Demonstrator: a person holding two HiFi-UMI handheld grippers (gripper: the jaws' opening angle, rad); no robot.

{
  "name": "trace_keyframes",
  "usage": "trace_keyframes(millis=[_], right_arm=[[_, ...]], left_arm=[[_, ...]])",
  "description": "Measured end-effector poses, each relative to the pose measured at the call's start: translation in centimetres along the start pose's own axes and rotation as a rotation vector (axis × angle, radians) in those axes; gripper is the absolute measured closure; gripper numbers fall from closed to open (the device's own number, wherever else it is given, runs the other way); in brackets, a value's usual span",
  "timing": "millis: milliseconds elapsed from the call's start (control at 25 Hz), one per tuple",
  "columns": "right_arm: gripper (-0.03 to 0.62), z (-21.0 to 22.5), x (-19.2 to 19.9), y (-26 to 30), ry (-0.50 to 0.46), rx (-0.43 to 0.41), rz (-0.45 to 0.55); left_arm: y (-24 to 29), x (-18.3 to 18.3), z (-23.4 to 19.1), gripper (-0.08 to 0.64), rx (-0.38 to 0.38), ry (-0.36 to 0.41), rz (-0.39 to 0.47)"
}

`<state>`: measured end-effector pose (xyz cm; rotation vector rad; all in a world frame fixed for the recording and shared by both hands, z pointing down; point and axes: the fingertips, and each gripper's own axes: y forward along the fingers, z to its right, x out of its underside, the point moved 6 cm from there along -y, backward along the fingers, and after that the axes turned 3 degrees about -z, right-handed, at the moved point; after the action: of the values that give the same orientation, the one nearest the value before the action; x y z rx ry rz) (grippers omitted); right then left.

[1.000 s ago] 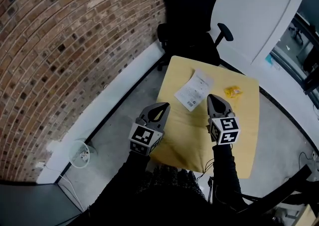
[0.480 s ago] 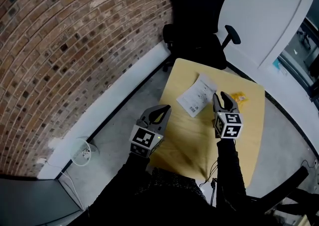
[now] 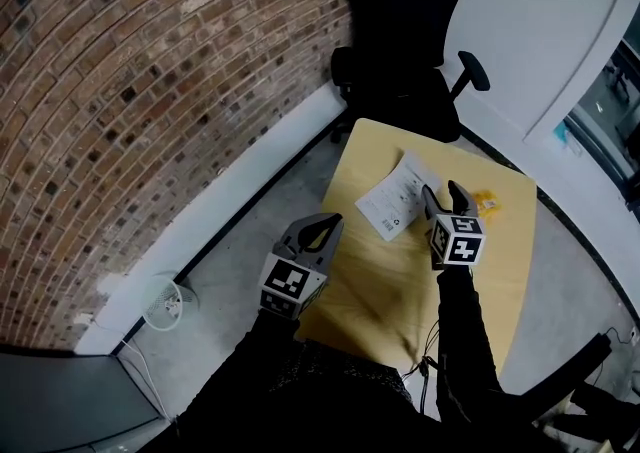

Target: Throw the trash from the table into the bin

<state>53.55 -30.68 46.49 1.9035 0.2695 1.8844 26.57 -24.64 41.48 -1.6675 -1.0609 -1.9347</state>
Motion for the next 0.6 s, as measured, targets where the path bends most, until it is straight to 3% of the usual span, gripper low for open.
trace_keyframes(millis=[480, 560, 600], right_arm=[[0.361, 0.2, 1.4, 3.2, 0.045, -0.078, -0.078], [0.439, 0.0, 1.5, 3.3, 0.017, -0.062, -0.093], [0.516, -0.2, 1.4, 3.2, 0.003, -0.054, -0.095]], left_arm=[[-1.0, 1.1, -1.0, 0.554, -0.04, -0.024, -0.013], [-1.4, 1.3, -1.2, 0.554, -0.044, -0.025, -0.016], [-1.5, 1.3, -1.3, 0.554, -0.045, -0.026, -0.011]])
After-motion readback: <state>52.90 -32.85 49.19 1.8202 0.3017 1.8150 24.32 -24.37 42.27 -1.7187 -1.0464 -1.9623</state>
